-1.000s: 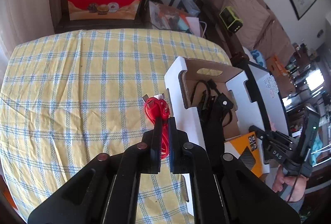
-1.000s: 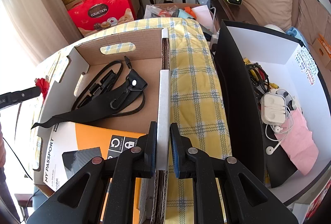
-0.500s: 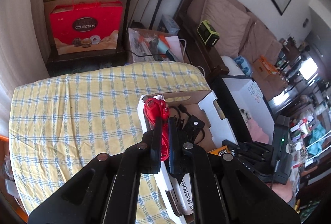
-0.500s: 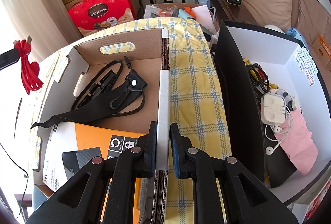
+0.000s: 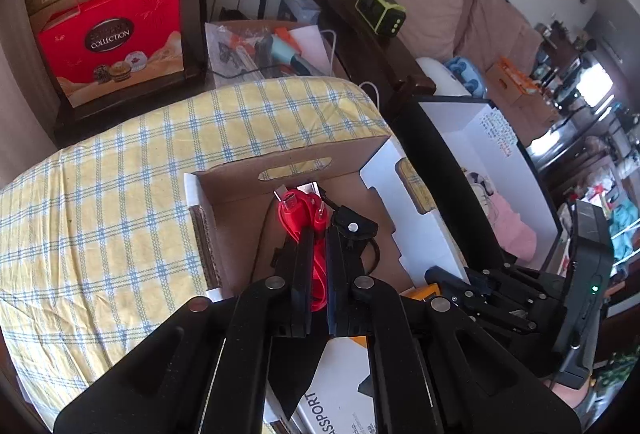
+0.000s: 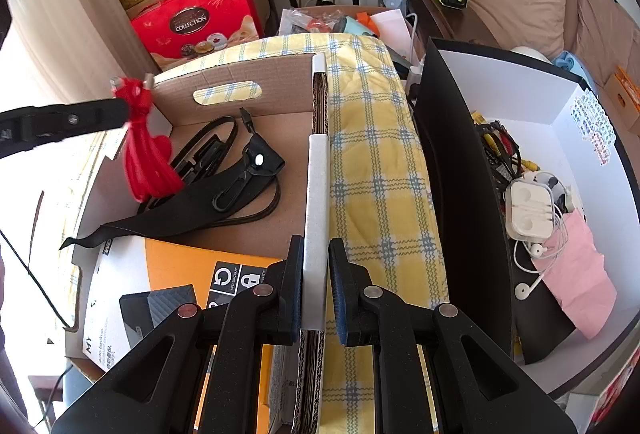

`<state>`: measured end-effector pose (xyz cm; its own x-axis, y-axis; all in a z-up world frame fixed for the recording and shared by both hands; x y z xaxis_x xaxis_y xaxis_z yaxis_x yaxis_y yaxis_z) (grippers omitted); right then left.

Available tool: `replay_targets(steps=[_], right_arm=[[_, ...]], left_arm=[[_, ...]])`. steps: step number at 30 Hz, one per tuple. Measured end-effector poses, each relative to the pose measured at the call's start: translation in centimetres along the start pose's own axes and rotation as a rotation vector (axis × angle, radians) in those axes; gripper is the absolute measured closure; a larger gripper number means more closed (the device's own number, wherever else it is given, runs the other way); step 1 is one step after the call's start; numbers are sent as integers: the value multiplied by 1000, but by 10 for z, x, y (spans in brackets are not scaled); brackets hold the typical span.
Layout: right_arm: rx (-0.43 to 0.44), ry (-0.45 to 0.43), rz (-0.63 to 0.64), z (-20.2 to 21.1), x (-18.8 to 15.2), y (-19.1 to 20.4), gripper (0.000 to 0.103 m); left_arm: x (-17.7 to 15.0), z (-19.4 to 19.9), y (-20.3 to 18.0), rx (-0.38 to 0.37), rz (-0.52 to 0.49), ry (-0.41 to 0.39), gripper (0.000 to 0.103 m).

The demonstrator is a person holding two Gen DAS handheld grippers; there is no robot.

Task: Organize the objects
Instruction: 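Carry the red cable into the tray and open the left gripper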

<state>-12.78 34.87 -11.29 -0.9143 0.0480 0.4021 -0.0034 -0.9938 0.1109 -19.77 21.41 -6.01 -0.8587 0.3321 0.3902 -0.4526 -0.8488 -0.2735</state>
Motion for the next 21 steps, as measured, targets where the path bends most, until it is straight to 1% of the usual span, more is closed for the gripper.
replay_targets(steps=[5,7,8,9,10,15,18,20,21], right_arm=[[-2,1,3,-1,0,-2,90],[0,1,1,-1,0,-1,90],[1,0,1,-1,0,-1,90],[0,0,0,-1,0,-1,90],[0,0,0,-1,0,-1,90],[5,-1,-2,-1,0,-2,90],[7,-2,-2,-1,0,-2,90],[8,-2,-5,-1,0,-3,90],[8,-3,-4,-1,0,-3,90]], left_arm=[[2,-17,-6,6,-1,23,98],[3,-21,-7,-18,-2,38,95],[3,-23,-7,-31,-2,55,85],[2,-24,-6,-41,6,71,77],[2,-22,-5,-57,17,71,66],[1,0,11,-89,56,28,64],[-1,20,22,-80,70,-13,56],[-2,30,27,-71,71,-31,46],[-3,34,29,-66,67,-38,44]])
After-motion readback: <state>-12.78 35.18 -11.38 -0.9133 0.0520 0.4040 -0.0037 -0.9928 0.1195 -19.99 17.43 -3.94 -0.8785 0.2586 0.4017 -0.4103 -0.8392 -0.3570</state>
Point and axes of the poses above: each gripper's, at about its wrist camera, not at the fingertips, and z roughly against the way its jaws point, y to its left, x to its top, the point moved 4 cm from there along -z, roughly the way its jaws point, and after that the axes turned 5 degrees about y, right-handed, at the moved point
